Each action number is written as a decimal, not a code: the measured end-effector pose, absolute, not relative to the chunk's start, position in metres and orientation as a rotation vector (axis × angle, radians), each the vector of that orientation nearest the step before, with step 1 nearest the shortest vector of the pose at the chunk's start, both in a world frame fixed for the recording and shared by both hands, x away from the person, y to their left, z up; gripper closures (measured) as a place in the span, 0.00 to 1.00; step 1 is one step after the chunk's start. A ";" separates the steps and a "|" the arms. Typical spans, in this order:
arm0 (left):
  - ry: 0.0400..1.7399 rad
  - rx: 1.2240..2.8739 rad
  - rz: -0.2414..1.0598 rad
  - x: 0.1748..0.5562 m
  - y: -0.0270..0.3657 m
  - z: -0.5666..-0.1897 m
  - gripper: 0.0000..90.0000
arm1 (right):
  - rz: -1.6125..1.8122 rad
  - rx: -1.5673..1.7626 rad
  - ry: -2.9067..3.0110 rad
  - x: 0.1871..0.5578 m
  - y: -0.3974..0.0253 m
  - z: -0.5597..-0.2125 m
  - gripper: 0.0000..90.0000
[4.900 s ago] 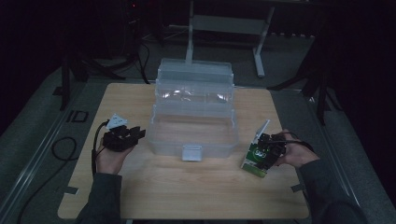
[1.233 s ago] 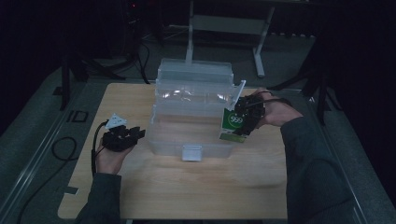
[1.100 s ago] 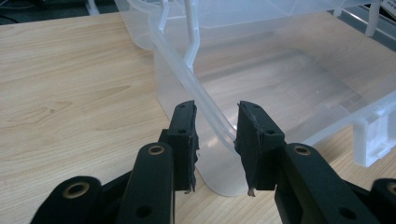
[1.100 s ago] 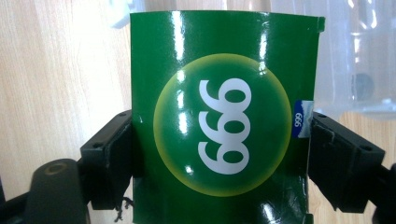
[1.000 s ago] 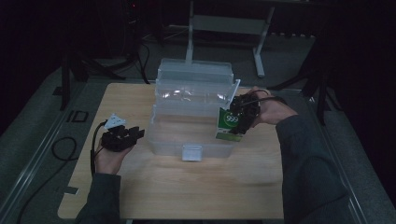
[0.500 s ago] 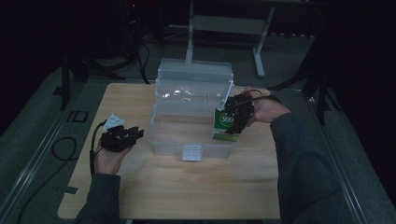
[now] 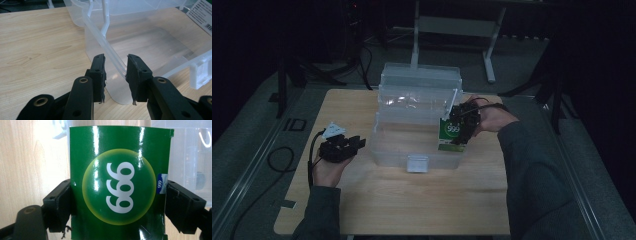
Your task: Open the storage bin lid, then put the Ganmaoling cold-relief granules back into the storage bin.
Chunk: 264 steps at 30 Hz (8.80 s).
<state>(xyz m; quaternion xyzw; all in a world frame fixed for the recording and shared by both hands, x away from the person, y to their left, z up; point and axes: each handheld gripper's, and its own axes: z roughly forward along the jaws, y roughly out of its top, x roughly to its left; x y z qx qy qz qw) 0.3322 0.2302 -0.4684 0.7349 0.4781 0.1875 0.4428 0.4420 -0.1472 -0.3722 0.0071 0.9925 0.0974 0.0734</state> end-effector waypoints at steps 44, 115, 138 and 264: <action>1.185 1.826 0.460 0.333 0.229 -0.469 0.75 | 0.314 -0.037 2.976 0.440 -0.149 -0.393 0.19; 1.187 1.823 0.458 0.333 0.229 -0.469 0.75 | 0.174 0.080 3.035 0.452 -0.141 -0.427 0.17; 1.178 1.827 0.456 0.332 0.226 -0.469 0.74 | 0.457 0.220 2.933 0.442 -0.168 -0.393 0.66; 1.009 1.925 0.421 0.323 0.190 -0.472 0.99 | 1.162 0.783 2.397 0.525 -0.128 -0.372 0.42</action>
